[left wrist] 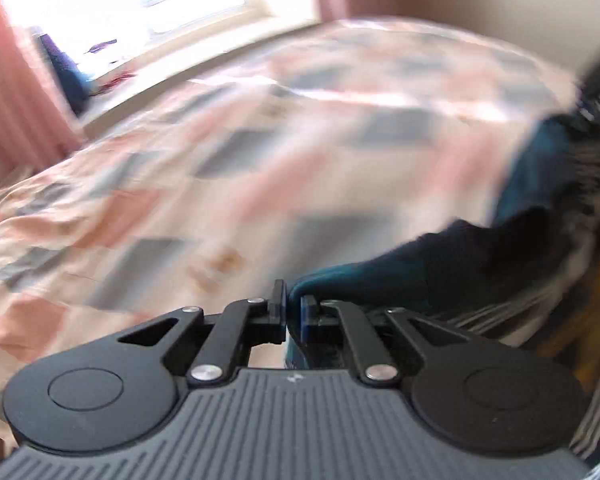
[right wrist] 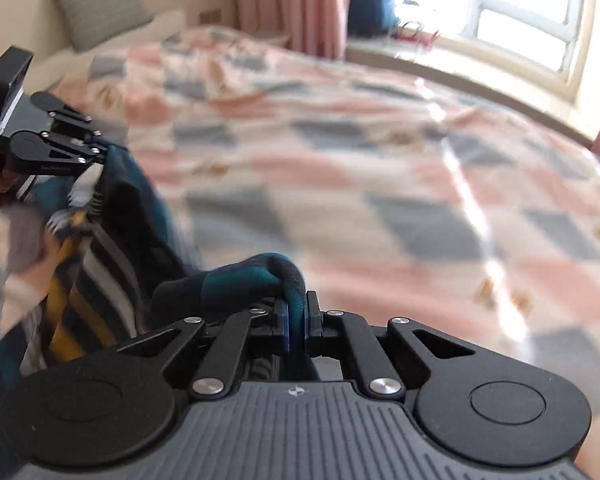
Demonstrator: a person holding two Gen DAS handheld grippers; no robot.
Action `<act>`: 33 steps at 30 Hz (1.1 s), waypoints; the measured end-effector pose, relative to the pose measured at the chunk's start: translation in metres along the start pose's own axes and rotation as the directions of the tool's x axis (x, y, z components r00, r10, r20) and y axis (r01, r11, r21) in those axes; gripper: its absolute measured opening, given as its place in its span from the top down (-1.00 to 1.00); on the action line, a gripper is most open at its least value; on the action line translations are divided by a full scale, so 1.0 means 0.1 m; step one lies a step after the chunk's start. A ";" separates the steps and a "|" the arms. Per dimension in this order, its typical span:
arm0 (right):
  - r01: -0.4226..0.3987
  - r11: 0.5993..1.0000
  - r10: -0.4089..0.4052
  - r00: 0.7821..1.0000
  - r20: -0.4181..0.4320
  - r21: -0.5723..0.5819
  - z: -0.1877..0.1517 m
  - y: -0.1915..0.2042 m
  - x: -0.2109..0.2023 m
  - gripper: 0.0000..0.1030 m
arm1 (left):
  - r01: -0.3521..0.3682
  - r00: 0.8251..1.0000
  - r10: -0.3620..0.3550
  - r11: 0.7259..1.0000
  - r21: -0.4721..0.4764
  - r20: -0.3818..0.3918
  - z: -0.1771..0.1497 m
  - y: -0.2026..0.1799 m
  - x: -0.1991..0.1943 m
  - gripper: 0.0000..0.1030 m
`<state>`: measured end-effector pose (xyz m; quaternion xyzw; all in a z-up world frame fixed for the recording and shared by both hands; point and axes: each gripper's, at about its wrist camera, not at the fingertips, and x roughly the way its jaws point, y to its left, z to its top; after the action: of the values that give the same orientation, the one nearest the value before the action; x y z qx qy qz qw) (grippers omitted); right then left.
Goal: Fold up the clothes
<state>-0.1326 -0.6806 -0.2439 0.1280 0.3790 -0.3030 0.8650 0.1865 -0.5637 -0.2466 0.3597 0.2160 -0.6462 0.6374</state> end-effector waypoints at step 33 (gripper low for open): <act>0.124 0.958 -0.046 0.956 -0.291 0.257 -1.01 -0.95 0.43 -0.67 | 0.022 0.956 -0.017 1.000 0.015 -0.293 -1.34 0.62 0.05 -0.34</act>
<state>-0.2268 -0.7280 -0.3433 0.2709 0.4581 -0.3683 0.7623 0.2729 -0.4741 -0.3259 0.4550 0.3057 -0.5941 0.5887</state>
